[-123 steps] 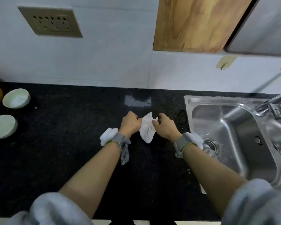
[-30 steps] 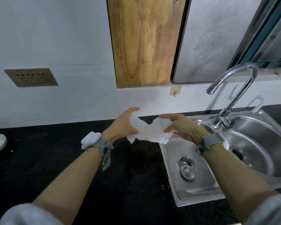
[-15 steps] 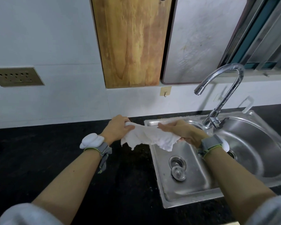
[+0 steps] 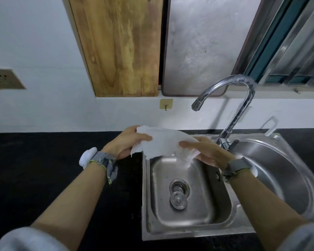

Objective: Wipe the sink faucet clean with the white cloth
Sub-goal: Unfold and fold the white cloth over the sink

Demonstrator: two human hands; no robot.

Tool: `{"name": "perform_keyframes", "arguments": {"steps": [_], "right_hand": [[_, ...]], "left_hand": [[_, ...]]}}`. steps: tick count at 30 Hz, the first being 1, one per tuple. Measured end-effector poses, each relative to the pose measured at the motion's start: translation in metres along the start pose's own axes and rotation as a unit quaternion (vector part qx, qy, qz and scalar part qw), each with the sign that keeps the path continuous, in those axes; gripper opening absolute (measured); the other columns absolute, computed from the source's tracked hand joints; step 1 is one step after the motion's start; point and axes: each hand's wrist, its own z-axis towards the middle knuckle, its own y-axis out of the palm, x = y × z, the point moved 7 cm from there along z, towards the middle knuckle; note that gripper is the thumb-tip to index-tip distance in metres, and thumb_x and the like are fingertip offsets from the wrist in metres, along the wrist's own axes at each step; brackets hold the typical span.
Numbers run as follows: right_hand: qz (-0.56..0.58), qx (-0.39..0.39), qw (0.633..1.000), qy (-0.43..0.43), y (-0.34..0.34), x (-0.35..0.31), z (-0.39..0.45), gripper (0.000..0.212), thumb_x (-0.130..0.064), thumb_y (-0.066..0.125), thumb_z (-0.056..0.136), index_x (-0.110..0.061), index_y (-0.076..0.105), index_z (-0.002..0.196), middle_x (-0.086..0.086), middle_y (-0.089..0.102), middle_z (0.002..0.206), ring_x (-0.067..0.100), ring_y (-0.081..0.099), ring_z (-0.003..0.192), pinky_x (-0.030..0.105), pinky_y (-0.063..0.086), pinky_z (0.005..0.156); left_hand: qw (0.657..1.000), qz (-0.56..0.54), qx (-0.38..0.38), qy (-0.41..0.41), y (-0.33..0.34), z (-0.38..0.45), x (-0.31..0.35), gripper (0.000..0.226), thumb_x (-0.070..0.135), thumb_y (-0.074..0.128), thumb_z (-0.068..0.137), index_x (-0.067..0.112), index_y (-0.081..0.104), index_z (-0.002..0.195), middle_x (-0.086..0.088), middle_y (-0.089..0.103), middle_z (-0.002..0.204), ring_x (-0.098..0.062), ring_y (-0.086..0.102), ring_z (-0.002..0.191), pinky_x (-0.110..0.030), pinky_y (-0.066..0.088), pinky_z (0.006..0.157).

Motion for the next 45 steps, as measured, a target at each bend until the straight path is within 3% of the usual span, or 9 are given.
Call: {"name": "perform_keyframes", "arguments": {"steps": [5, 10, 15, 20, 23, 28, 34, 39, 45], "right_hand": [[0.097, 0.036, 0.995, -0.006, -0.026, 0.005, -0.004, 0.036, -0.01, 0.077, 0.081, -0.004, 0.069, 0.115, 0.019, 0.071, 0.105, 0.031, 0.068, 0.09, 0.042, 0.056, 0.082], [0.083, 0.048, 0.995, -0.022, -0.045, 0.007, -0.005, 0.016, -0.016, 0.065, 0.093, -0.005, 0.065, 0.081, 0.006, 0.065, 0.062, 0.018, 0.062, 0.056, 0.027, 0.051, 0.055], [0.075, 0.056, 0.996, -0.001, -0.06, 0.009, 0.001, 0.029, -0.027, 0.07, 0.09, -0.006, 0.062, 0.071, 0.007, 0.061, 0.052, 0.018, 0.059, 0.047, 0.025, 0.05, 0.051], [0.136, 0.034, 0.989, 0.04, -0.063, 0.019, 0.012, 0.02, -0.017, 0.065, 0.093, -0.003, 0.064, 0.108, 0.015, 0.059, 0.091, 0.026, 0.058, 0.079, 0.036, 0.047, 0.072], [0.139, 0.02, 0.987, 0.071, -0.058, 0.026, 0.014, 0.02, -0.02, 0.074, 0.083, -0.005, 0.067, 0.094, 0.011, 0.059, 0.081, 0.023, 0.055, 0.069, 0.032, 0.041, 0.064], [-0.125, 0.059, 0.99, 0.035, -0.043, 0.016, 0.009, 0.029, -0.032, 0.073, 0.085, -0.017, 0.071, 0.11, 0.008, 0.071, 0.113, 0.027, 0.065, 0.105, 0.041, 0.052, 0.095], [-0.123, -0.186, 0.97, -0.094, 0.02, -0.032, -0.006, 0.067, 0.0, 0.07, 0.083, -0.028, 0.048, 0.139, -0.006, 0.063, 0.131, 0.011, 0.059, 0.121, 0.025, 0.053, 0.094], [-0.129, -0.03, 0.984, -0.119, 0.017, -0.033, 0.009, 0.036, -0.028, 0.071, 0.089, -0.018, 0.065, 0.123, -0.002, 0.072, 0.117, 0.017, 0.065, 0.114, 0.035, 0.053, 0.098], [0.107, 0.125, 0.986, -0.031, -0.009, -0.019, 0.02, 0.024, -0.02, 0.065, 0.093, -0.001, 0.071, 0.106, 0.022, 0.07, 0.113, 0.04, 0.066, 0.108, 0.055, 0.052, 0.096]], "left_hand": [[0.992, 0.077, 0.097, 0.038, 0.033, 0.013, -0.007, 0.055, -0.004, 0.052, 0.091, 0.023, 0.044, 0.138, -0.006, 0.056, 0.113, -0.02, 0.063, 0.086, -0.027, 0.058, 0.053], [0.986, 0.124, 0.105, 0.034, 0.058, 0.02, -0.022, 0.025, 0.003, 0.046, 0.095, 0.006, 0.059, 0.117, -0.016, 0.062, 0.094, -0.02, 0.059, 0.06, -0.028, 0.05, 0.045], [0.987, 0.159, 0.024, 0.011, 0.068, 0.012, -0.026, 0.026, 0.005, 0.049, 0.092, 0.007, 0.068, 0.11, -0.015, 0.07, 0.101, -0.025, 0.066, 0.086, -0.033, 0.052, 0.073], [0.986, 0.166, -0.022, -0.021, 0.07, 0.005, -0.033, 0.058, 0.001, 0.054, 0.066, 0.013, 0.063, 0.122, -0.006, 0.066, 0.109, -0.022, 0.064, 0.094, -0.031, 0.053, 0.077], [0.971, 0.24, 0.013, 0.02, 0.065, 0.008, -0.026, 0.027, 0.013, 0.06, 0.087, 0.016, 0.069, 0.112, 0.0, 0.068, 0.111, -0.018, 0.066, 0.101, -0.032, 0.054, 0.087], [0.958, 0.257, 0.075, 0.097, 0.063, 0.016, -0.003, 0.02, 0.025, 0.056, 0.088, 0.011, 0.068, 0.08, 0.005, 0.064, 0.076, -0.011, 0.057, 0.072, -0.027, 0.045, 0.071], [0.959, 0.24, 0.068, 0.135, 0.079, 0.029, 0.021, 0.027, 0.027, 0.059, 0.089, 0.006, 0.06, 0.073, 0.002, 0.057, 0.066, -0.01, 0.051, 0.062, -0.027, 0.043, 0.064], [0.968, 0.21, 0.077, 0.115, 0.077, 0.036, 0.028, 0.015, 0.026, 0.073, 0.076, 0.014, 0.068, 0.083, 0.0, 0.069, 0.081, -0.013, 0.064, 0.075, -0.026, 0.052, 0.068], [0.981, 0.098, 0.117, 0.118, 0.054, 0.032, 0.033, 0.063, 0.0, 0.08, 0.07, 0.02, 0.053, 0.123, 0.001, 0.058, 0.105, -0.014, 0.063, 0.089, -0.016, 0.052, 0.055]]}}
